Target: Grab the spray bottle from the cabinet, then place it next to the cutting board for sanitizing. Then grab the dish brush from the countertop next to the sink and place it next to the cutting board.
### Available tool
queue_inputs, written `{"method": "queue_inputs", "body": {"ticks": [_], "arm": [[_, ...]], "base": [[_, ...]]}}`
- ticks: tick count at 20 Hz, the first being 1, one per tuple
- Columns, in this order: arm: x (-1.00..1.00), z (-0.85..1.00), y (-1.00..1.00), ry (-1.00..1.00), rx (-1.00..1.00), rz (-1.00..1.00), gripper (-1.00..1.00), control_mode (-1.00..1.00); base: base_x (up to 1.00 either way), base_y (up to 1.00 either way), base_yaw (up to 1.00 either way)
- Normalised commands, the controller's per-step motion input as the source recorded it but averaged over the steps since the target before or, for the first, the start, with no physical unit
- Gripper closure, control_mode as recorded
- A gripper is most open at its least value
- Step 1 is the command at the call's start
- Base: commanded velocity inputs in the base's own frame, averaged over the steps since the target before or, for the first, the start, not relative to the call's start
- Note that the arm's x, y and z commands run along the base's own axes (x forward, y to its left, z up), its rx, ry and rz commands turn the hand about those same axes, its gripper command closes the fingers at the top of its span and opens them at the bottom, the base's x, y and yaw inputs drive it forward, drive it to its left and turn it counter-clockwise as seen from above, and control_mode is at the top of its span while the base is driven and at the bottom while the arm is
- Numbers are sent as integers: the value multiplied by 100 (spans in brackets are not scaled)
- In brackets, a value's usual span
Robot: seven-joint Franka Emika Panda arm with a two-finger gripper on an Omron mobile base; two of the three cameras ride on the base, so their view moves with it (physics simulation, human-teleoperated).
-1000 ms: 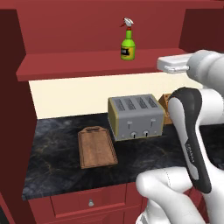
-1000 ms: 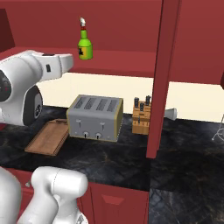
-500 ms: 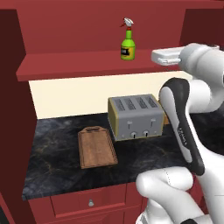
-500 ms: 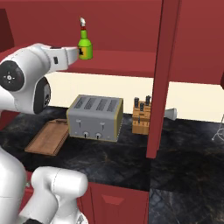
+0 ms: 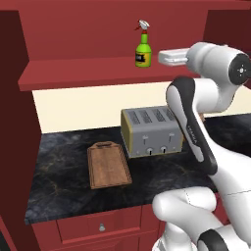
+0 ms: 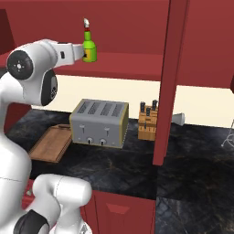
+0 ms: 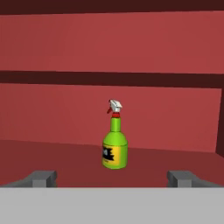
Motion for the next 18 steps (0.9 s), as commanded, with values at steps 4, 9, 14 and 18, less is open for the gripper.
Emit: {"method": "queue_inputs", "body": {"ticks": [4,9,14,18], "arm": [[58,0,0,0,0,0,-100,-100],[52,0,0,0,0,0,-100,-100],[51,0,0,1,0,0,-100,-100],[45,-11,0,0,0,0,-100,-100]], "base": [[0,0,0],[0,0,0],[0,0,0],[0,0,0]]}}
